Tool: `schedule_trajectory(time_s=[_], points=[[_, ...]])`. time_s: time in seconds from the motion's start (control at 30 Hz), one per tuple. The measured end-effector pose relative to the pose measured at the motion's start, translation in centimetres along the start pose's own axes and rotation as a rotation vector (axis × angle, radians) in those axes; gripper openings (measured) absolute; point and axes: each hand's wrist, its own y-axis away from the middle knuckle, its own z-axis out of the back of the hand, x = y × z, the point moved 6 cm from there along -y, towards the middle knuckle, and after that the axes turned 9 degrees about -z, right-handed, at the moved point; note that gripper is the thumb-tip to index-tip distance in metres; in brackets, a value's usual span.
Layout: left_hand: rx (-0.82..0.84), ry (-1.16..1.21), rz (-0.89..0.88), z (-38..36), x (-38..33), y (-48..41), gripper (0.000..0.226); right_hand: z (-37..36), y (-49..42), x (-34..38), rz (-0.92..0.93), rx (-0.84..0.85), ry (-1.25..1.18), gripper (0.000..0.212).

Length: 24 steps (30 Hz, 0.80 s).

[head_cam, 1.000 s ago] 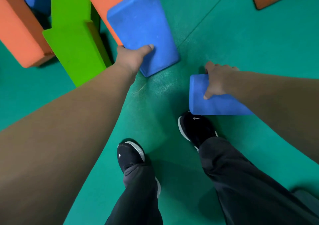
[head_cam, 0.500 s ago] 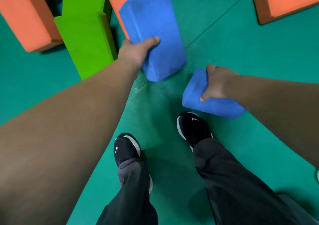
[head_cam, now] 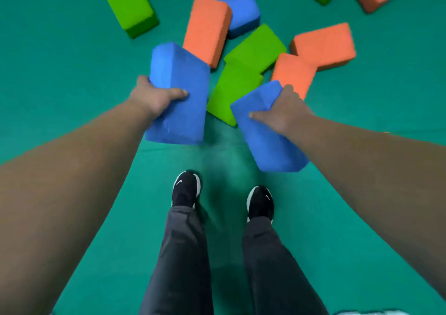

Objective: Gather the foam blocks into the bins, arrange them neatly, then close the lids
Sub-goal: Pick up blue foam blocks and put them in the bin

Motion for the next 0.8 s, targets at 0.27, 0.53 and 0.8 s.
schedule_trajectory(time_s=[0.27,0.53,0.8], points=[[-0.267,0.058,0.171,16.1,10.6,12.5,0.09,-0.4,11.4,23.0,0.431,-0.053,0.217,0.12],[-0.383,0.266,0.491,21.0,35.6,25.6,0.087,-21.1,28.1,34.1,0.645,0.104,0.428,0.1],[-0.597,0.443,0.743,25.7,58.2,44.9,0.085,-44.9,52.2,38.6,0.935,0.274,0.725,0.101]])
